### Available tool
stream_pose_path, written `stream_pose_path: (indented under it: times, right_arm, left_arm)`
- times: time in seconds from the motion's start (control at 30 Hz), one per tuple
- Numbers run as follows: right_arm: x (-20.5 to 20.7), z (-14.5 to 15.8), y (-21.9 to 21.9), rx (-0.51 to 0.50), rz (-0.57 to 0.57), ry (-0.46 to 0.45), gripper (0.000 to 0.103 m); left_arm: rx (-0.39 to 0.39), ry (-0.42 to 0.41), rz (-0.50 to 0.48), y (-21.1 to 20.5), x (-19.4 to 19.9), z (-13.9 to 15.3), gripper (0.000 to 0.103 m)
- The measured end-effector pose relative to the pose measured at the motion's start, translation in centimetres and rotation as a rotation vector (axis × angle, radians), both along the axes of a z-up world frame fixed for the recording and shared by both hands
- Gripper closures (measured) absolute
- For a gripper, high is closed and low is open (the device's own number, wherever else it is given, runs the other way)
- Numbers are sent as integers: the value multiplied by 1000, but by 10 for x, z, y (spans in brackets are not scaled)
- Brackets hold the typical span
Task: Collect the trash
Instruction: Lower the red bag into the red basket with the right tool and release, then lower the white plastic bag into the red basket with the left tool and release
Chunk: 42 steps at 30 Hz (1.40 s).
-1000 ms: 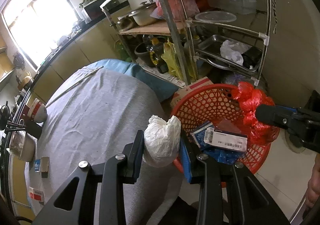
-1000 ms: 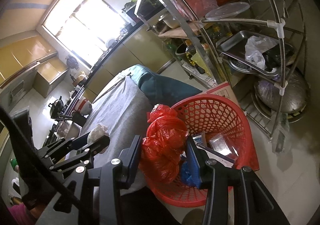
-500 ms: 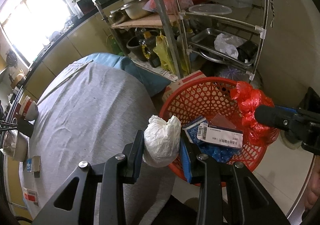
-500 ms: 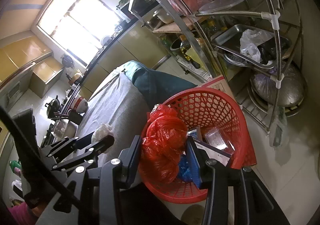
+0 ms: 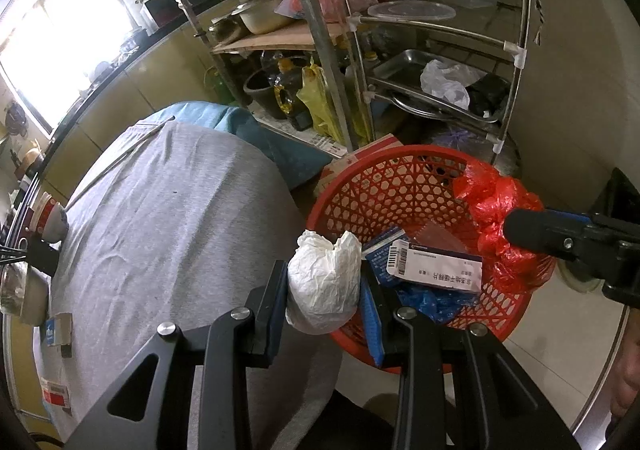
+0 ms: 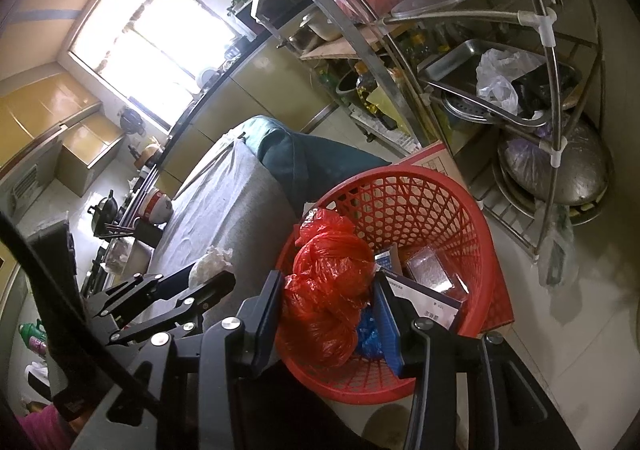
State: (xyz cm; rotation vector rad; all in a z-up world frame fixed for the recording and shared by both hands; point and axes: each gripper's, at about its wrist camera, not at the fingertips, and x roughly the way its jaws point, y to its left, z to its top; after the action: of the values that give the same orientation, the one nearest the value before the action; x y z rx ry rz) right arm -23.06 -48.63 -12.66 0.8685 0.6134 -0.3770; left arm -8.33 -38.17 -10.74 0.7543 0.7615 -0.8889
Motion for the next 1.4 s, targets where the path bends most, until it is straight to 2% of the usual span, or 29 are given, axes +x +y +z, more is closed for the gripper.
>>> stream_pose_path:
  times: [0.73,1.4]
  right_arm:
    - [3,-10,-2,25,1,19,56]
    - [6,-14,-4,32,-2,27,55]
  left_arm:
    - [9,18,-26,-6,-4,-16,67]
    - [12,25,-42,-8,-5,-18,67]
